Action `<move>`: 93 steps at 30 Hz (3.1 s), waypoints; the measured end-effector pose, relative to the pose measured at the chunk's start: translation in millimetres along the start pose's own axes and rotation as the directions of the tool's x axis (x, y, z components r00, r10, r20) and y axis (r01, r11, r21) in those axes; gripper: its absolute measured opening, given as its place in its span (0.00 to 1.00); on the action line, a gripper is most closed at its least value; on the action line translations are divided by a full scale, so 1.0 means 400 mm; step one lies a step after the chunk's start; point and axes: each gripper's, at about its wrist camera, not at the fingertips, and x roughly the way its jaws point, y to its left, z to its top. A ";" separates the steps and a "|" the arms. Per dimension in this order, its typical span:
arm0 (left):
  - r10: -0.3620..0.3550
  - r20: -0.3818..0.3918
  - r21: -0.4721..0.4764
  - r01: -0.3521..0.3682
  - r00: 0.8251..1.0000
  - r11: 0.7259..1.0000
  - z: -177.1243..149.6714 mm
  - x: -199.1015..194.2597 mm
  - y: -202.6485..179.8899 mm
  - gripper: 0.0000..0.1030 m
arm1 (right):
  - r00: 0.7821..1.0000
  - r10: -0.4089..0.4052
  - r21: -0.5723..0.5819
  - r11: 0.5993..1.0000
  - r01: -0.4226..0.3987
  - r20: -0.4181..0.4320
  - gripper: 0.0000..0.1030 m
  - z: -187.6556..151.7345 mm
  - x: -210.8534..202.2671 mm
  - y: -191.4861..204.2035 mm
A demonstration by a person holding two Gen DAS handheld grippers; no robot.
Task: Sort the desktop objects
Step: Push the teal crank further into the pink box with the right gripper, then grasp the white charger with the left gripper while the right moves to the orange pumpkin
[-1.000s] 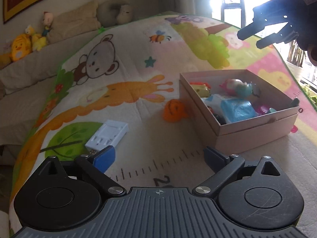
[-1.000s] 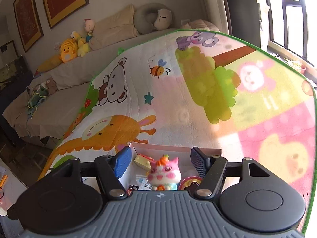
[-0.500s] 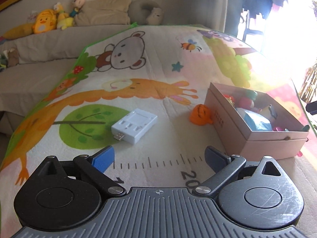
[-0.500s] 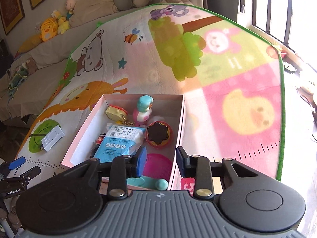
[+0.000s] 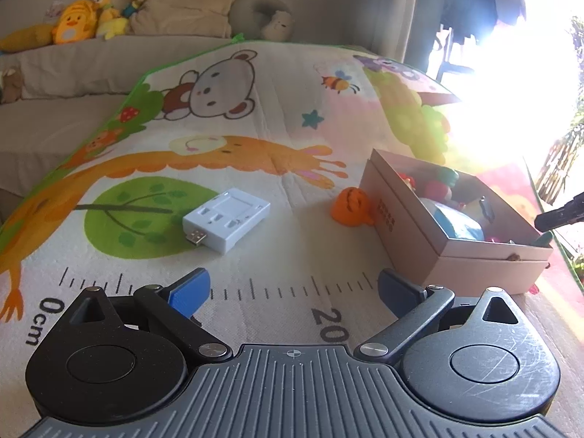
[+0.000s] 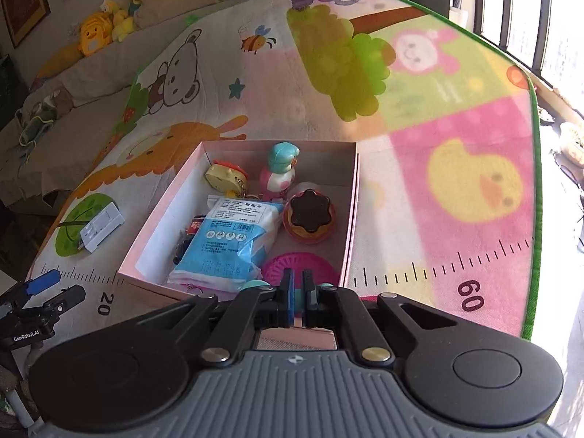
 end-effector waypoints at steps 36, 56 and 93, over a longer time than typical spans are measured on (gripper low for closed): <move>-0.020 -0.027 0.103 0.022 0.999 0.994 -0.022 -0.001 -0.054 1.00 | 0.997 -0.018 -0.137 0.990 0.027 0.071 0.05 0.112 0.126 0.100; 0.098 -0.047 0.084 -0.094 0.994 0.992 -0.014 0.013 -0.025 1.00 | 0.998 -0.026 -0.418 0.908 -0.001 -0.059 0.32 0.232 0.427 0.503; 0.164 -0.072 0.103 -0.156 0.984 0.982 -0.056 -0.042 0.004 1.00 | 0.944 0.187 -0.477 0.826 -0.301 -0.272 0.85 0.102 0.463 0.690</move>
